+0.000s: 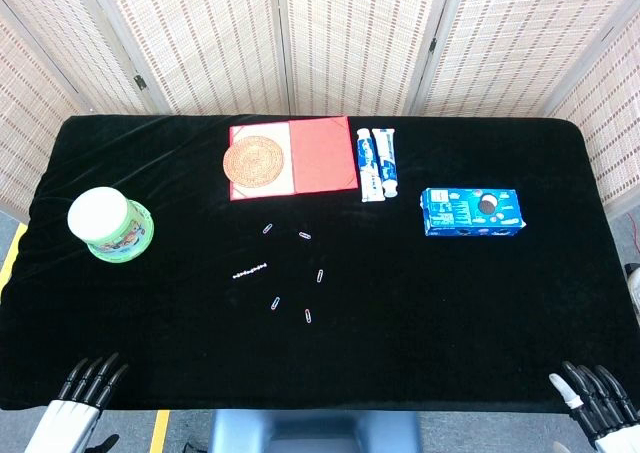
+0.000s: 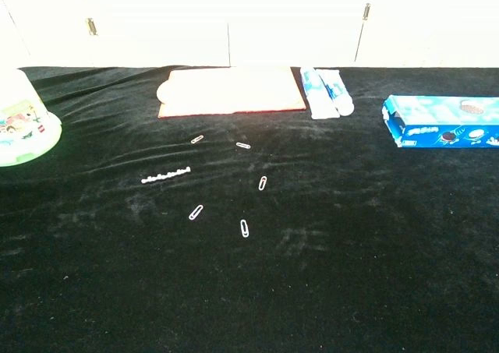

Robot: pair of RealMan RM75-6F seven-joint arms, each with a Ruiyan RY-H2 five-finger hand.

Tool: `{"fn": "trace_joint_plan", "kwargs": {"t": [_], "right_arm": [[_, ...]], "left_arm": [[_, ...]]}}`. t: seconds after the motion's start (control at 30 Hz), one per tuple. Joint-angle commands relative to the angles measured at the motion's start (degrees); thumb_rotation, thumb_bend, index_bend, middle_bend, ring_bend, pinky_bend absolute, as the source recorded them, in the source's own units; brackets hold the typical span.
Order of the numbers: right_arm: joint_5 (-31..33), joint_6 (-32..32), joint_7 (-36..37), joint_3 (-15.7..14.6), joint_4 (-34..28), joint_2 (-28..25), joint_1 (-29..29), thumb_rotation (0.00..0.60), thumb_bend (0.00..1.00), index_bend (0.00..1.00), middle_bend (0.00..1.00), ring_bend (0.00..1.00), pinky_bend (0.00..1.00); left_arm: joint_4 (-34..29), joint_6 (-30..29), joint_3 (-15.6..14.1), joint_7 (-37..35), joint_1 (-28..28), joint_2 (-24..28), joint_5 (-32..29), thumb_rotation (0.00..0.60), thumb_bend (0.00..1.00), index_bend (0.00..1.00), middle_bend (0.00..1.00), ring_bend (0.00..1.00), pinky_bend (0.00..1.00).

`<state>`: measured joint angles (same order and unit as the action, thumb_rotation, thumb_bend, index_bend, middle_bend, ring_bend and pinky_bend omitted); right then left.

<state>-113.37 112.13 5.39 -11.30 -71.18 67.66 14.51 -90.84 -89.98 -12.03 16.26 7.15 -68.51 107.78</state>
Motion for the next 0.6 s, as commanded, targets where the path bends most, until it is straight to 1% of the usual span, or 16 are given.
{"fn": "trace_joint_plan", "kwargs": {"t": [0.03,0.27,0.43,0.53,0.57,0.6], "right_arm": [[0.1,-0.7,-0.3,0.0,-0.4,0.0,-0.2,0.600,0.10,0.00,0.00,0.00,0.00],[-0.2,-0.5,-1.6,0.1,-0.5,0.4,0.1,0.600,0.10,0.00,0.00,0.00,0.00],[-0.1,-2.1,-2.4,0.2,-1.5,0.5,-0.5,0.600,0.10,0.00,0.00,0.00,0.00],[-0.1,-3.0,-3.0,0.4,-2.2,0.4,-1.1,0.600,0.10,0.00,0.00,0.00,0.00],[0.0,-3.2,-3.0,0.5,-2.4,0.4,-1.2,0.600,0.10,0.00,0.00,0.00,0.00],[0.2,-3.3,-3.0,0.6,-2.6,0.4,-1.3,0.600,0.10,0.00,0.00,0.00,0.00]], "left_arm": [[0.0,0.0,0.0,0.0,0.0,0.0,-0.2,0.600,0.02,0.00,0.00,0.00,0.00],[0.2,-0.1,-0.1,-1.2,-0.6,0.3,0.7,0.600,0.02,0.00,0.00,0.00,0.00],[-0.7,0.4,0.5,-2.8,-2.2,0.2,1.5,0.600,0.02,0.00,0.00,0.00,0.01],[-3.1,1.6,1.6,-1.9,-3.7,0.3,1.7,0.600,0.02,0.00,0.02,0.04,0.09],[-4.1,2.1,1.9,-1.2,-4.2,0.2,1.8,0.600,0.03,0.00,0.04,0.08,0.14],[-5.1,2.5,2.4,-0.6,-4.7,0.0,1.8,0.600,0.03,0.00,0.09,0.16,0.22]]}}
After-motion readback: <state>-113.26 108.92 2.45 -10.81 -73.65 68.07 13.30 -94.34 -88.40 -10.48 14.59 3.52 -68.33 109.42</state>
